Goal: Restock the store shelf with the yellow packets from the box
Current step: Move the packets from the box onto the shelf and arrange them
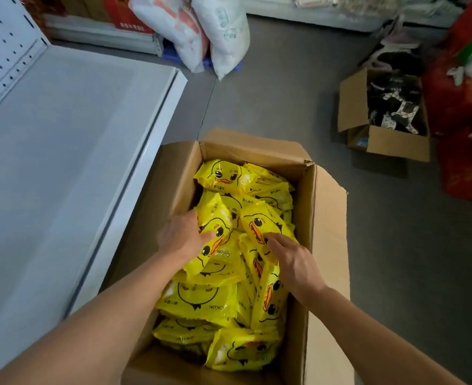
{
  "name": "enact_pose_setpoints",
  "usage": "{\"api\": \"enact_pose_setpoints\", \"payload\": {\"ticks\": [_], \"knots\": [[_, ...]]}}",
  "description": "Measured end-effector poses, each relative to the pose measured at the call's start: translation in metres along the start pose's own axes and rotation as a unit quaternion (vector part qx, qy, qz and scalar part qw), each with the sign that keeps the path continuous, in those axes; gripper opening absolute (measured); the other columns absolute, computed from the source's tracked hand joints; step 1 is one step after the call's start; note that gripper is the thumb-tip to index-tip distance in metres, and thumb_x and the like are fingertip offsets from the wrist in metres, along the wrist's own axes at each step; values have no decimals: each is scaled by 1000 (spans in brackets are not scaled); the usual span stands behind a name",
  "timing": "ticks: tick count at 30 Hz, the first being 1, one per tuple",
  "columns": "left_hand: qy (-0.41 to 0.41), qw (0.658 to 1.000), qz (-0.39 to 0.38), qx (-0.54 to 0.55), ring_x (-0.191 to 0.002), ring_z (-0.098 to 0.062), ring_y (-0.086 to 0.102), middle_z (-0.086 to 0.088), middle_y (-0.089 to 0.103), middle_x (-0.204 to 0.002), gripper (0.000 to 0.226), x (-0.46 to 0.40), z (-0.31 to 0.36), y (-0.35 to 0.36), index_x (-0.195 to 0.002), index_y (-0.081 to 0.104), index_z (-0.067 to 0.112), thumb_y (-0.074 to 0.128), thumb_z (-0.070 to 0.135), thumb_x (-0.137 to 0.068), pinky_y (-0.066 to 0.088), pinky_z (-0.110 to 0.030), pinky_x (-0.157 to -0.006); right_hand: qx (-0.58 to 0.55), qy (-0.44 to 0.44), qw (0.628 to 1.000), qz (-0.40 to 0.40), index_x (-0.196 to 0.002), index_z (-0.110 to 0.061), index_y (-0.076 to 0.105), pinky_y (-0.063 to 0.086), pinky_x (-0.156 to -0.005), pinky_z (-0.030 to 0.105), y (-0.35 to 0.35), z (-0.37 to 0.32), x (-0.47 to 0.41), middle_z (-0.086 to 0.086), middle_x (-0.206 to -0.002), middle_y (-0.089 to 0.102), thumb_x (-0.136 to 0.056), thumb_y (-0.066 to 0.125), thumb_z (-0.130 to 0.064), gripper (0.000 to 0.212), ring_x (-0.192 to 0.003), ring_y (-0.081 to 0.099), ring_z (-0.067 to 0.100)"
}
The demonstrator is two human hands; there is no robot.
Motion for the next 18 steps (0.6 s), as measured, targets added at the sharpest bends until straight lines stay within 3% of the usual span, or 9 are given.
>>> {"api": "enact_pose_setpoints", "payload": {"ticks": [2,6,9,12,15,16,18], "knots": [[-41,999,18,20,-100,-30,61,-6,62,-101,38,19,-17,-8,-94,44,19,59,53,-84,45,-37,-78,0,-57,998,-27,-99,-3,64,58,-72,30,-1,-6,5,9,-114,65,-84,35,-2,33,-100,66,26],[-98,993,37,59,-101,-32,61,-7,62,-106,45,55,-50,-11,-115,43,18,60,47,-86,47,-39,-79,14,-190,978,-89,-95,-5,64,56,-84,32,11,-23,18,9,-118,64,-85,58,-5,12,-112,61,24],[-140,986,40,86,-98,-33,61,-9,63,-104,44,76,-66,-7,-113,43,17,60,46,-86,46,-38,-76,39,-219,967,-124,-96,-6,67,53,-90,43,24,-29,22,11,-118,64,-72,70,4,26,-113,60,27],[-164,979,49,108,-97,-33,60,-9,62,-102,42,96,-72,-4,-110,42,17,61,46,-85,44,-37,-74,-39,-128,985,-109,-106,-3,63,51,-92,45,16,-22,21,14,-124,59,-60,54,13,49,-115,57,32],[-172,977,50,118,-96,-33,60,-9,62,-102,41,109,-73,1,-110,42,17,61,44,-86,43,-37,-73,-141,67,988,-5,-115,-3,54,41,-96,33,-11,8,8,12,-126,53,-75,50,5,41,-119,49,29],[-176,975,49,123,-97,-34,60,-10,62,-103,40,112,-74,3,-111,42,17,61,43,-87,43,-38,-74,-145,118,982,1,-120,-3,50,38,-97,33,-11,18,4,11,-127,50,-81,52,-1,38,-121,46,28],[-183,973,48,135,-96,-34,59,-10,61,-104,39,116,-75,6,-112,41,18,61,41,-87,44,-39,-75,-139,210,965,-75,-131,-6,39,37,-99,36,7,33,-2,11,-133,43,-89,57,-22,48,-124,41,27]]}}
Point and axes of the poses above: each hand's wrist, its own x-axis away from the middle knuckle, its own y-axis out of the palm, z = x × y, the point moved 9 cm from there along -x, towards the middle knuckle
